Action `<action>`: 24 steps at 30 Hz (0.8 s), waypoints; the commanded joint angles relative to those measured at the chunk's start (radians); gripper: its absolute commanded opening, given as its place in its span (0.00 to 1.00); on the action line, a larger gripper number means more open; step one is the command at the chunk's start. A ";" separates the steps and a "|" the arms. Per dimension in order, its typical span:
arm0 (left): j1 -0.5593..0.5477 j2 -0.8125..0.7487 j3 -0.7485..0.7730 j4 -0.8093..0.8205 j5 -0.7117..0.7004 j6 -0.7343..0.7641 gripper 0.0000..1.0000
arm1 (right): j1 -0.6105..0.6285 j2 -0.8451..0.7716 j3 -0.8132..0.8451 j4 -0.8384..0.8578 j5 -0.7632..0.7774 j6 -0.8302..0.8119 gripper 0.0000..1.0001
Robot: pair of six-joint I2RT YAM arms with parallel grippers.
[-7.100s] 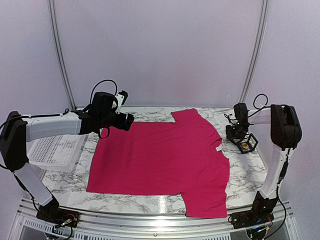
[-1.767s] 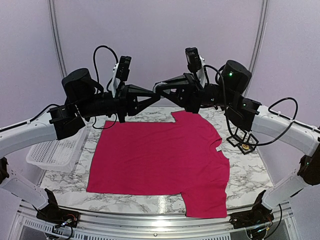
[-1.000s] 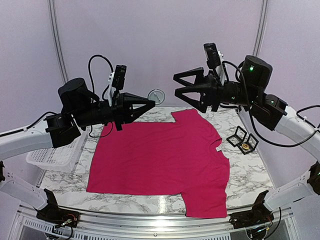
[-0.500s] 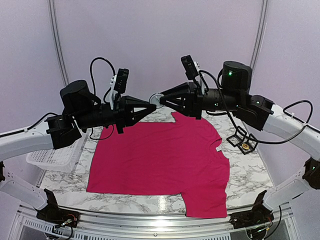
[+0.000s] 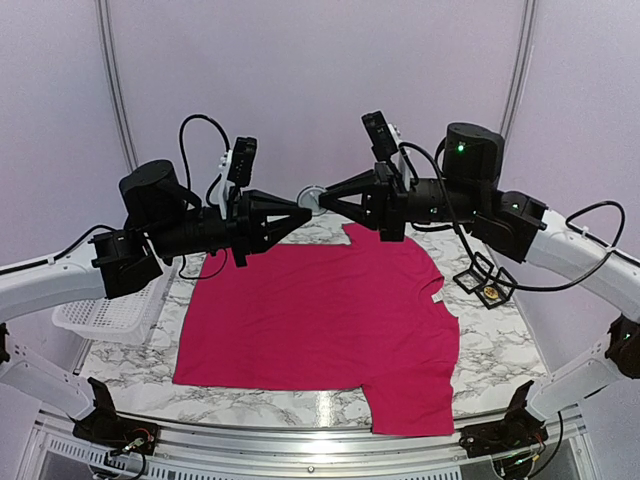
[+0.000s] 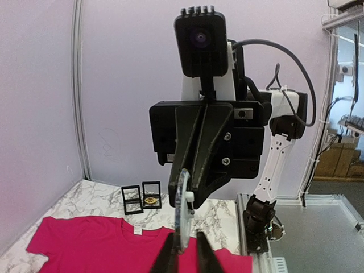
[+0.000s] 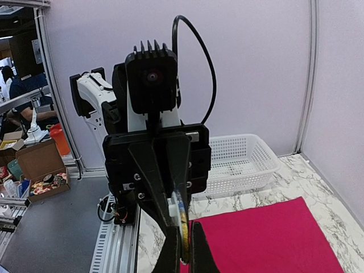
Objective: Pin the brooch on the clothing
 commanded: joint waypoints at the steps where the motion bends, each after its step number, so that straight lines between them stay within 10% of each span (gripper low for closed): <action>1: -0.008 -0.040 0.019 0.006 -0.016 0.017 0.26 | 0.005 -0.035 -0.083 0.221 -0.021 0.065 0.00; 11: -0.008 -0.043 0.055 0.006 0.035 0.023 0.52 | 0.004 -0.060 -0.363 0.908 -0.011 0.248 0.00; 21: -0.008 0.028 0.143 0.006 0.093 -0.042 0.24 | 0.005 -0.066 -0.382 0.948 -0.040 0.254 0.00; 24: -0.008 0.043 0.165 0.006 0.105 -0.049 0.32 | 0.005 -0.076 -0.382 0.919 -0.038 0.241 0.00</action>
